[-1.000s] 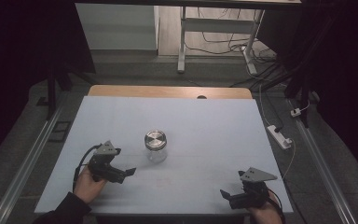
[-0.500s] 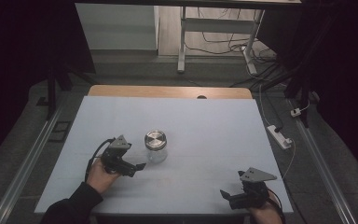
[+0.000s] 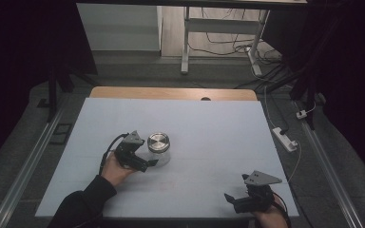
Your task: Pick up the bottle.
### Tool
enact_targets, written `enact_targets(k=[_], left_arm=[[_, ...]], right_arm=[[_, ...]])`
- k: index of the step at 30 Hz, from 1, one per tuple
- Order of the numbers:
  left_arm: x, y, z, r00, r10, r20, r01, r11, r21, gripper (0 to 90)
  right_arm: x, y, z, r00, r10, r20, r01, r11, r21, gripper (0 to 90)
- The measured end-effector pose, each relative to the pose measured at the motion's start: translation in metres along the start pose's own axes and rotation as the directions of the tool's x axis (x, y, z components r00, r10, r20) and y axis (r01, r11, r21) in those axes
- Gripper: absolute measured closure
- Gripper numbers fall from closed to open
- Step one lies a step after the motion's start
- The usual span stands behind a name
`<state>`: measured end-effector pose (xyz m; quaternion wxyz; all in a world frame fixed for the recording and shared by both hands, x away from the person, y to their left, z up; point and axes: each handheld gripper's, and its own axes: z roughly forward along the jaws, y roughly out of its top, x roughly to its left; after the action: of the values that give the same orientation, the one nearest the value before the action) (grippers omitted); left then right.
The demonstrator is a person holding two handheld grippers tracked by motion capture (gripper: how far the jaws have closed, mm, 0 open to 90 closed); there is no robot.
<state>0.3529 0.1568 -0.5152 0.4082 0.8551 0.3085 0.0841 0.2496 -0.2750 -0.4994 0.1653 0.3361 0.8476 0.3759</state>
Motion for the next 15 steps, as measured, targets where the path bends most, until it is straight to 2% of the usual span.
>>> enact_targets(k=[2,4,7,12,15], left_arm=[[0.003,0.003,0.003,1.0,0.004,0.005,-0.004,1.0,-0.003,0.0],[0.006,0.007,0.006,0.9992,0.016,0.036,-0.015,0.9998,-0.008,0.0],[0.006,0.011,0.014,0.9984,0.029,0.048,-0.029,0.9996,-0.005,0.0],[0.009,0.015,0.027,0.9965,0.027,0.079,-0.027,0.9996,0.005,0.0],[0.01,0.016,0.029,0.9959,0.03,0.085,-0.031,0.9995,0.004,0.0]], right_arm=[[0.0,0.0,0.0,1.0,0.0,-0.002,0.0,1.0,0.0,3.8],[0.0,0.0,0.0,1.0,0.006,-0.004,-0.006,1.0,-0.003,3.8],[-0.001,0.0,-0.001,0.9999,0.01,-0.008,-0.01,1.0,-0.008,3.7],[-0.001,0.0,-0.001,0.9999,0.008,-0.008,-0.008,1.0,-0.009,3.6],[-0.001,0.0,-0.001,0.9999,0.008,-0.008,-0.008,1.0,-0.009,3.6]])
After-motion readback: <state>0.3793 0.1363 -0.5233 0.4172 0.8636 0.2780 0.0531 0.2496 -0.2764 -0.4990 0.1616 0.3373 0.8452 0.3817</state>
